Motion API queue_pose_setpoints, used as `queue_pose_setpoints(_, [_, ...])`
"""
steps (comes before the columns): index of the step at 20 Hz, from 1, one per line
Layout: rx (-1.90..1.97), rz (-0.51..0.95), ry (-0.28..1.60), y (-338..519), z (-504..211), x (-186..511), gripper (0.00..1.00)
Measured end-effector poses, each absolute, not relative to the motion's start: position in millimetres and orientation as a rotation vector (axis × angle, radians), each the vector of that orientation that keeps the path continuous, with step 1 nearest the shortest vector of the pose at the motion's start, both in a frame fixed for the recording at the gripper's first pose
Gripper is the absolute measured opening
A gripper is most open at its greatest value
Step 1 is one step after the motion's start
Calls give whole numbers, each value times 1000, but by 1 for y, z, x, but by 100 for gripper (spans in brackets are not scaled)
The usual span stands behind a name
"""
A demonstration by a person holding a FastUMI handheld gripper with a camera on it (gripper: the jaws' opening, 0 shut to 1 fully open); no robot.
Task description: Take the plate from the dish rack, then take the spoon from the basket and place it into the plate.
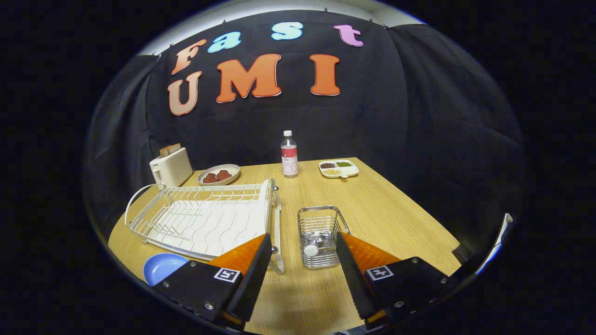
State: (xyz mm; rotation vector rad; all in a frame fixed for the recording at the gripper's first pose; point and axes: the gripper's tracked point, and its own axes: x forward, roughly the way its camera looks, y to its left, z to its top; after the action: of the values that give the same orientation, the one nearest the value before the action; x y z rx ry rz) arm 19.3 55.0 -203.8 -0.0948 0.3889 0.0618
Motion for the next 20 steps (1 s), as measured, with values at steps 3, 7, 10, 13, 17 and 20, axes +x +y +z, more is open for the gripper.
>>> queue_pose_setpoints(3, [-112, 79, 393, 55, -214, 27, 60])
queue_pose_setpoints(7, [-149, 65, 388, 48, -222, 35, 25])
queue_pose_setpoints(10, [-163, 66, 381, 46, -220, 33, 11])
queue_pose_setpoints(13, [-163, 60, 372, 44, -215, 31, 6])
queue_pose_setpoints(17, [-172, 56, 344, 42, -198, 26, 6])
queue_pose_setpoints(20, [-174, 39, 325, 40, -184, 20, 6])
